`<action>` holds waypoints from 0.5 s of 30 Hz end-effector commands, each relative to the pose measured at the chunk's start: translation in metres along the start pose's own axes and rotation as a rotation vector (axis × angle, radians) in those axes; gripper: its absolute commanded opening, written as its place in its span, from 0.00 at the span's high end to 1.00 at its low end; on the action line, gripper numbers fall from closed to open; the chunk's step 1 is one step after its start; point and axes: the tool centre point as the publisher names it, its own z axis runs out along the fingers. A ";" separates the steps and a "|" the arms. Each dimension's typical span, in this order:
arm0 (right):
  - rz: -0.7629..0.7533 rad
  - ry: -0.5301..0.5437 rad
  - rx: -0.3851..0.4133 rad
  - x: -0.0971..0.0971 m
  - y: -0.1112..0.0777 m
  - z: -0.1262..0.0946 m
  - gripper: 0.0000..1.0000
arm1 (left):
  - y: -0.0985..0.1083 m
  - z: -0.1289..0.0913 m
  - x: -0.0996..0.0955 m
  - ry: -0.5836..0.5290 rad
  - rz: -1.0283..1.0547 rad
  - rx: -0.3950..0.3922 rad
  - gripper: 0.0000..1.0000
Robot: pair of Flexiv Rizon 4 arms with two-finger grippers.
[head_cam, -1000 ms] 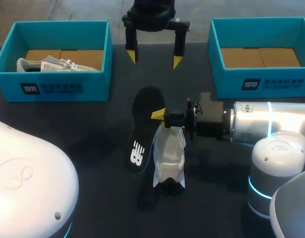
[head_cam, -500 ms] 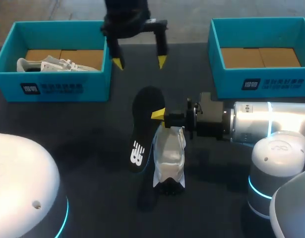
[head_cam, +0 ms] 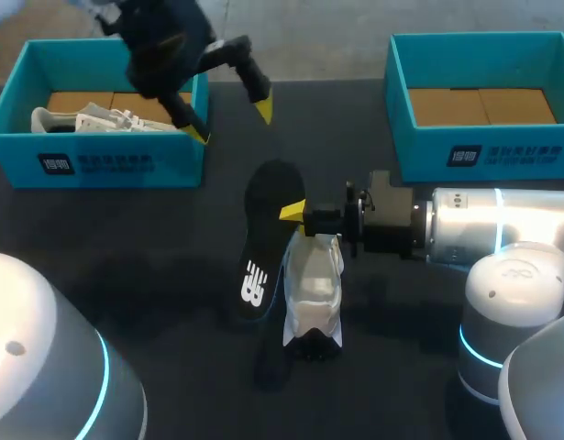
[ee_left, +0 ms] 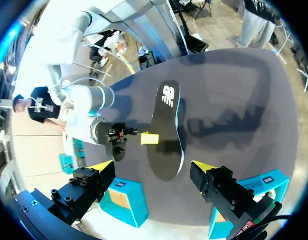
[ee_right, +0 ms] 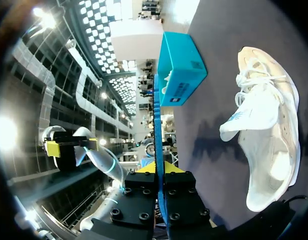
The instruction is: Take the shoe out of the shoebox, open the shoe tongue, remove and reinsert the insole, then place the shoe into the shoebox
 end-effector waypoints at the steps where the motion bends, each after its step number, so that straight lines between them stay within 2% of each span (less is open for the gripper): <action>1: 0.000 -0.003 -0.003 0.000 -0.001 0.002 1.00 | -0.010 0.004 0.013 -0.599 0.008 -0.099 0.00; 7: 0.000 -0.003 -0.003 0.000 -0.001 0.002 1.00 | -0.019 0.007 0.019 -0.763 0.040 -0.133 0.00; 11: 0.000 -0.003 -0.003 0.000 -0.001 0.002 1.00 | -0.018 0.009 0.022 -0.842 0.064 -0.162 0.00; 15: 0.000 -0.003 -0.003 0.000 -0.001 0.002 1.00 | -0.012 0.014 0.029 -0.924 0.045 -0.155 0.00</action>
